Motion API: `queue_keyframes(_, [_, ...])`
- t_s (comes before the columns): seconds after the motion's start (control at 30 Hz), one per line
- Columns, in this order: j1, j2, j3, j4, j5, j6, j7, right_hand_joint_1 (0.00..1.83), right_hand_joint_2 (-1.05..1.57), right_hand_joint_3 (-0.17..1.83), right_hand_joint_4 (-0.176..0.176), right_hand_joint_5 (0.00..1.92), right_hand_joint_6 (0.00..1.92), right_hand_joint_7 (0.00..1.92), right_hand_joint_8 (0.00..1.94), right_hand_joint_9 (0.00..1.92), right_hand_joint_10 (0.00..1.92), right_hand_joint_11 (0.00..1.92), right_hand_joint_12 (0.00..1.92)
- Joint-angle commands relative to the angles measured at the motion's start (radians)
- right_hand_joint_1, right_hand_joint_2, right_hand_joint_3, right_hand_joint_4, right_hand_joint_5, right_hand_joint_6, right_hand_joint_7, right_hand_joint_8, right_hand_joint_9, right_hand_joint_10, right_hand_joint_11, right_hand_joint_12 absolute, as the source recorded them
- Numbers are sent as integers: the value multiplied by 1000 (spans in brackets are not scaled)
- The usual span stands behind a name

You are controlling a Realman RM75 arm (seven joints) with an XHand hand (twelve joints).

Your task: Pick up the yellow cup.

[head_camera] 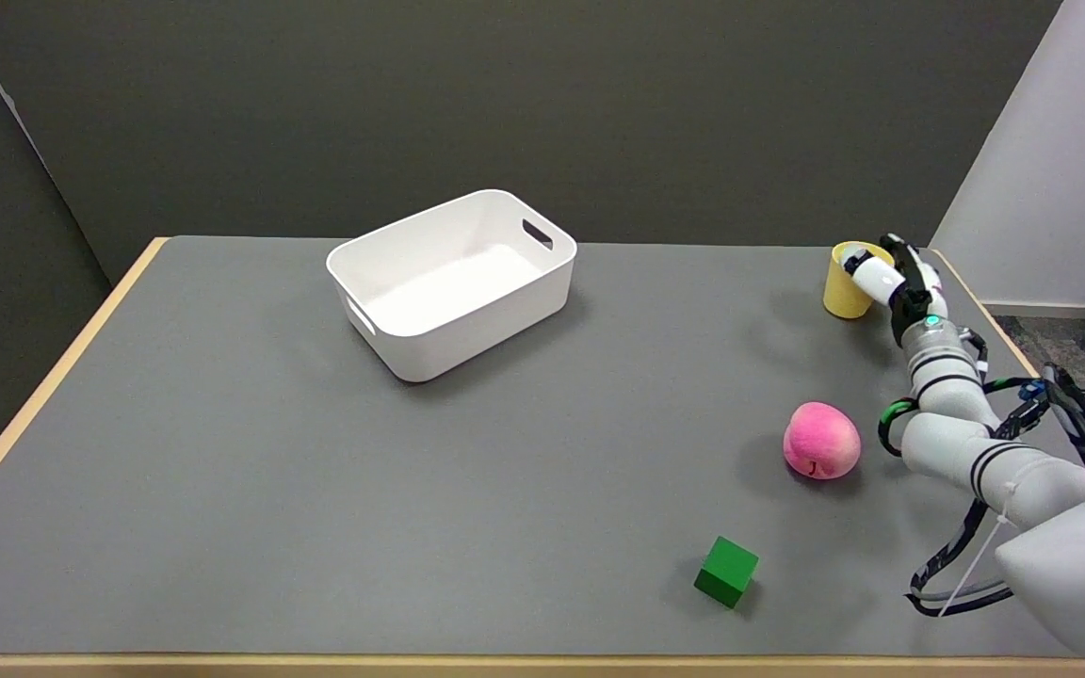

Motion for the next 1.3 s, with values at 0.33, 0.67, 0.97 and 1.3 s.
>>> queue_keyframes(0.33, [-25,35,-5,66,-20,63,2,678,612,987,-55,52,255,69,216,24,308,-1,626])
queue_keyframes(0.67, [-23,35,-6,68,-65,30,2,656,599,976,-51,45,263,57,184,13,318,-1,595])
queue_keyframes(0.97, [-15,35,-19,66,-80,10,2,656,603,965,-51,29,257,28,168,-1,299,-1,531])
queue_keyframes(1.3, [-12,33,-26,66,-80,7,2,663,610,954,-48,19,260,13,177,-1,272,-1,488])
